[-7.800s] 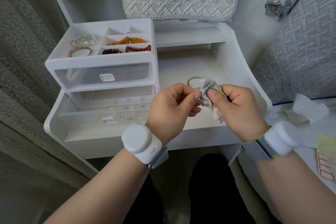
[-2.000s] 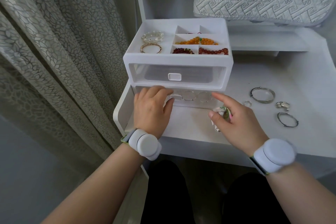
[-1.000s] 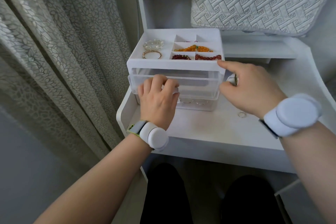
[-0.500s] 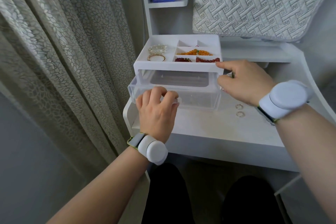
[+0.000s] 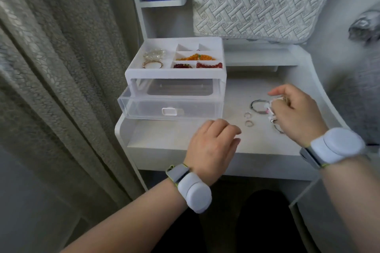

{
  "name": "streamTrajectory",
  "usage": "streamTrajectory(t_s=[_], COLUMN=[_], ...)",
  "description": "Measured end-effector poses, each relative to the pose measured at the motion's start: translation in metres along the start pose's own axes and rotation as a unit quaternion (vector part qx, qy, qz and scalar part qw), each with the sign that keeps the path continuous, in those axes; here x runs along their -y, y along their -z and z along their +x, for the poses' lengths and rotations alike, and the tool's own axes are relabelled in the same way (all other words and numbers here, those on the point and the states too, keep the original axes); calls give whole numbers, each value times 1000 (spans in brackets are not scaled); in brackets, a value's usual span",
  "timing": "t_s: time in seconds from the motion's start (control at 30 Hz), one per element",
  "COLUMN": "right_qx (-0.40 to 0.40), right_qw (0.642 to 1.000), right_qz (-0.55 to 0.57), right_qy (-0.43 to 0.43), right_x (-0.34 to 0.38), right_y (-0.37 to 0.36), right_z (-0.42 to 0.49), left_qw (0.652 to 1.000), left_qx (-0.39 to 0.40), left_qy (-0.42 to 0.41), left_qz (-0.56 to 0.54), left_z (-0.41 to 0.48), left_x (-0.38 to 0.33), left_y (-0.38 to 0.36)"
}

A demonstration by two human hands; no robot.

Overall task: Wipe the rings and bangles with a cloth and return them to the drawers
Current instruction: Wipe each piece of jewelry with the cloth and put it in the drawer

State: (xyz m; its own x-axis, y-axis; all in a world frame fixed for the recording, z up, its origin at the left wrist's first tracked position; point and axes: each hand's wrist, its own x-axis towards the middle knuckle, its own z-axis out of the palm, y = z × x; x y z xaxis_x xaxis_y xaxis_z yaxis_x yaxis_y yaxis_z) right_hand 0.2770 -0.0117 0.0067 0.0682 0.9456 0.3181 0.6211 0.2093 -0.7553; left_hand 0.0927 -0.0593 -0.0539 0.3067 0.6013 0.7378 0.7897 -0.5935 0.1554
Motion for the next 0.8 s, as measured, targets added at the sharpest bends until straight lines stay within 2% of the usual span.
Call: streamTrajectory(t_s=[0.17, 0.33, 0.6, 0.8], right_qx=[-62, -107, -102, -101], right_qw=[997, 992, 991, 992], right_qz=[-45, -52, -77, -69], right_qy=[-29, -40, -49, -27], right_x=[-42, -77, -103, -103], right_y=[19, 26, 21, 20], right_z=[-8, -13, -22, -23], left_qw=[991, 972, 960, 958], left_qx=[121, 214, 262, 280], left_qy=[8, 74, 86, 59], left_qz=[-53, -59, -49, -25], left_z=[9, 34, 78, 95], left_x=[-19, -29, -40, -38], left_y=[-39, -73, -115, -130])
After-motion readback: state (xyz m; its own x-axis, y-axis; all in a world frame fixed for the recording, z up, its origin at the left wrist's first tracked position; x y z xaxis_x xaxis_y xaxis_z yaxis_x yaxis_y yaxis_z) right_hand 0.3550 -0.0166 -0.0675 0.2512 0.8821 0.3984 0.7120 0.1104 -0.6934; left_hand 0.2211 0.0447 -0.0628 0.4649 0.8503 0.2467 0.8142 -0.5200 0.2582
